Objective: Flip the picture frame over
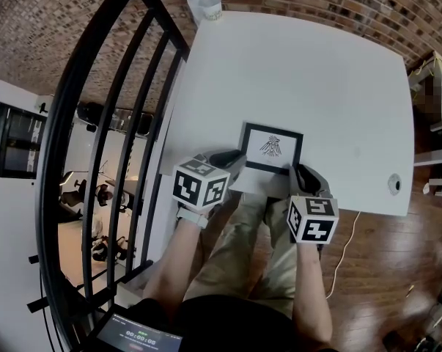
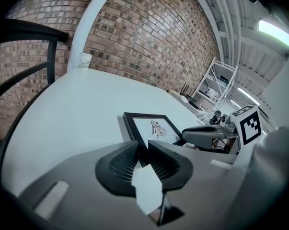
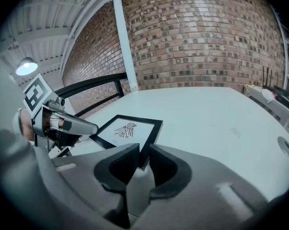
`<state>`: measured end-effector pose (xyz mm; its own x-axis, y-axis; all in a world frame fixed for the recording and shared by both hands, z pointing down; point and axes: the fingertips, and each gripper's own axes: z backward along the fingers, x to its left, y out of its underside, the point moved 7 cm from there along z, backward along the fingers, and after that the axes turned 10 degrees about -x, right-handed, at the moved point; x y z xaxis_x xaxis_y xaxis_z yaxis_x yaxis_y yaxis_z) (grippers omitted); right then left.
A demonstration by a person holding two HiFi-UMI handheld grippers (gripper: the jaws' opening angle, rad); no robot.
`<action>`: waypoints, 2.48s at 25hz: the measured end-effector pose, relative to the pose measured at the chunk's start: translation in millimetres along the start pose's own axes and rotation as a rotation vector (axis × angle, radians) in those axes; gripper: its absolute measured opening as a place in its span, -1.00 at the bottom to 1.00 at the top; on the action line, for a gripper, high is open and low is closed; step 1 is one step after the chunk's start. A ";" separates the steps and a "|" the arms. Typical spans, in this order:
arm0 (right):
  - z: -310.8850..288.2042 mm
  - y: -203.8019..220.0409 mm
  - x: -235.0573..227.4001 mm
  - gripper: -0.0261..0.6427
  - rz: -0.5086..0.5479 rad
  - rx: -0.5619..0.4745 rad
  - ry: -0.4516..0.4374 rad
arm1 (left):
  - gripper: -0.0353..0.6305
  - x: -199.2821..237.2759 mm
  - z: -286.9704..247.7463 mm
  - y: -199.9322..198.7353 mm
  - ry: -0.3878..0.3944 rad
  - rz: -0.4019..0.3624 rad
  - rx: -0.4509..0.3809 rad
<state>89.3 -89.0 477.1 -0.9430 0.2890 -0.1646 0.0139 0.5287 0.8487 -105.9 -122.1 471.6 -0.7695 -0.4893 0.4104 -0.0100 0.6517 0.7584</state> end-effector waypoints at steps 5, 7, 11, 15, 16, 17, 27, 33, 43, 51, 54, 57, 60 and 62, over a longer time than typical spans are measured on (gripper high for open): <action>1.0 -0.6 -1.5 -0.76 -0.007 -0.003 -0.002 | -0.67 -4.5 6.5 -6.5 0.026 0.043 -0.055; 2.2 -0.9 -3.0 -0.77 -0.013 -0.007 -0.003 | -0.68 -9.0 9.8 -11.1 0.033 0.053 -0.086; 3.4 -1.5 -4.4 -0.78 -0.019 -0.013 -0.009 | -0.71 -19.3 15.7 -21.8 0.041 0.053 -0.148; 3.3 -2.0 -5.4 -0.91 -0.031 -0.013 -0.021 | -0.76 -30.3 19.3 -33.5 0.072 0.057 -0.196; 3.2 -2.0 -6.6 -0.92 -0.040 -0.014 -0.022 | -0.76 -33.2 19.6 -36.2 0.081 0.054 -0.204; 3.2 -2.1 -8.2 -0.93 -0.049 -0.016 -0.023 | -0.76 -36.3 19.8 -39.0 0.092 0.055 -0.212; 4.8 -2.5 -19.5 -0.94 -0.065 -0.002 -0.024 | -0.75 -78.2 20.6 -63.9 0.226 0.035 -0.292; 5.2 -0.5 -22.2 -0.94 -0.035 0.033 -0.029 | -0.82 -98.4 16.8 -70.6 0.271 -0.012 -0.295; 5.0 -0.7 -25.7 -0.94 -0.042 0.031 -0.046 | -0.86 -124.8 4.8 -77.4 0.324 -0.081 -0.284; 10.9 -0.9 -32.0 -0.94 -0.086 0.011 -0.065 | -0.86 -144.9 -5.2 -79.5 0.366 -0.115 -0.279; 13.5 -2.0 -35.4 -0.94 -0.099 0.011 -0.072 | -0.86 -150.1 -8.0 -81.7 0.370 -0.127 -0.276; 15.6 -2.1 -39.9 -0.94 -0.111 0.004 -0.072 | -0.86 -154.3 -10.9 -81.9 0.382 -0.131 -0.278; 16.3 -2.7 -41.7 -0.94 -0.130 -0.009 -0.076 | -0.86 -156.4 -12.4 -81.6 0.387 -0.143 -0.275; 17.9 -6.0 -41.1 -0.94 -0.146 -0.028 -0.087 | -0.86 -157.1 -13.1 -81.8 0.392 -0.145 -0.273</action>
<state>133.9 -89.9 469.8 -0.9022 0.2793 -0.3287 -0.1315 0.5477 0.8263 24.1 -106.1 351.7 -0.4741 -0.7787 0.4110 0.1092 0.4112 0.9050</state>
